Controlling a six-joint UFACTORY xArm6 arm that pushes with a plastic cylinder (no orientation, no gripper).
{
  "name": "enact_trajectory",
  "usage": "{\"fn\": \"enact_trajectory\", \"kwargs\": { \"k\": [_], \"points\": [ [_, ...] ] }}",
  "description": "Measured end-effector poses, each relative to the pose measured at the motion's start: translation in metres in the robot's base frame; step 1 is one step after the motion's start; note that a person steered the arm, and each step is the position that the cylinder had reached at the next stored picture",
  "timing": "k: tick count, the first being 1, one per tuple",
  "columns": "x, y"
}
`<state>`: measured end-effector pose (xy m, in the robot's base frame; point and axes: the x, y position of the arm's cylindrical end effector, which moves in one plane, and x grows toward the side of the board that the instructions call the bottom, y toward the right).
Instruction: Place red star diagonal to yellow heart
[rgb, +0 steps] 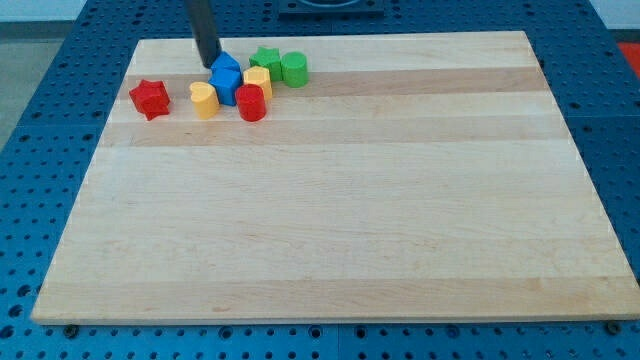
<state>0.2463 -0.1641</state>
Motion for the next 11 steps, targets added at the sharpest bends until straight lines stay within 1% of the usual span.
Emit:
{"fn": "enact_trajectory", "kwargs": {
  "k": [1,2,3,4,5,6,7,8,9,11],
  "points": [
    [-0.003,0.0],
    [-0.002,-0.041],
    [0.011,-0.08],
    [0.045,-0.097],
    [0.071,-0.105],
    [0.073,-0.105],
    [0.088,-0.1],
    [0.091,-0.068],
    [0.087,-0.06],
    [0.092,-0.108]
  ]
}}
